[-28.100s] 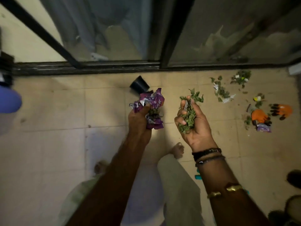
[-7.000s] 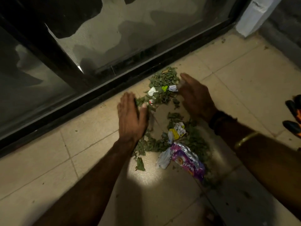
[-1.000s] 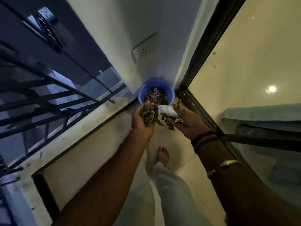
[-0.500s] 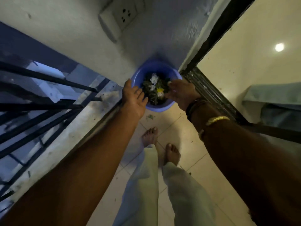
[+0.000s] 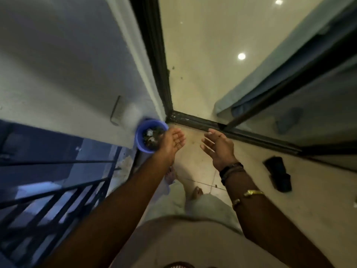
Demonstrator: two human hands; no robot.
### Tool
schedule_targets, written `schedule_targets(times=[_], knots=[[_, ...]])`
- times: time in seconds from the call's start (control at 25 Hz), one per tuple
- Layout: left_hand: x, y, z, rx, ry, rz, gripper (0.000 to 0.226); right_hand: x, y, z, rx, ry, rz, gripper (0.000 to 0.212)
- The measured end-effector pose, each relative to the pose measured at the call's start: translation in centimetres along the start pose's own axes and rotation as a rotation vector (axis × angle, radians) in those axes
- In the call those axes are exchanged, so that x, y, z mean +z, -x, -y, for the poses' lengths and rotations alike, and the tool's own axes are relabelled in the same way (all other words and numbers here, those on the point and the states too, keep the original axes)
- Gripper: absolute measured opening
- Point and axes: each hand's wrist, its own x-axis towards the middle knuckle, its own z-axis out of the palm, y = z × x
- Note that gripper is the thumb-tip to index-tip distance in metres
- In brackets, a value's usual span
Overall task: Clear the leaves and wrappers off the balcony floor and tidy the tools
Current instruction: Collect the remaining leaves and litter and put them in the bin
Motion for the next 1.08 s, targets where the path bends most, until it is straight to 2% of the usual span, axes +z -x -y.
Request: schedule_targets(times=[0.16,0.4,0.56,0.72,1.08], knots=[[8.5,5.6,5.9,0.033,-0.317,0.232,0.023,-11.3,5.8,0.7,-0.103,-0.211,-0.160,0.024],[20.7,13.8,22.2,-0.024,-0.649,0.531,0.026,-31.3,12.5,-0.3,-0.219,-0.481,-0.387,0.019],[26.6,19.8,34.1,-0.089,-0.739,0.647,0.026,-44.6,18.1,-1.2,-0.267,-0.572,-0.507,0.015],[34.2,25.1,44.8,-0.132,-0.865,0.782,0.021,-57.7,21.8,-1.0,-0.320,-0.715,-0.657,0.021],[56.2,28.0,65.2,-0.160,-1.090,0.976,0.016,-83.7,19.9,6.0,-0.385,-0.924,-0.848,0.021]])
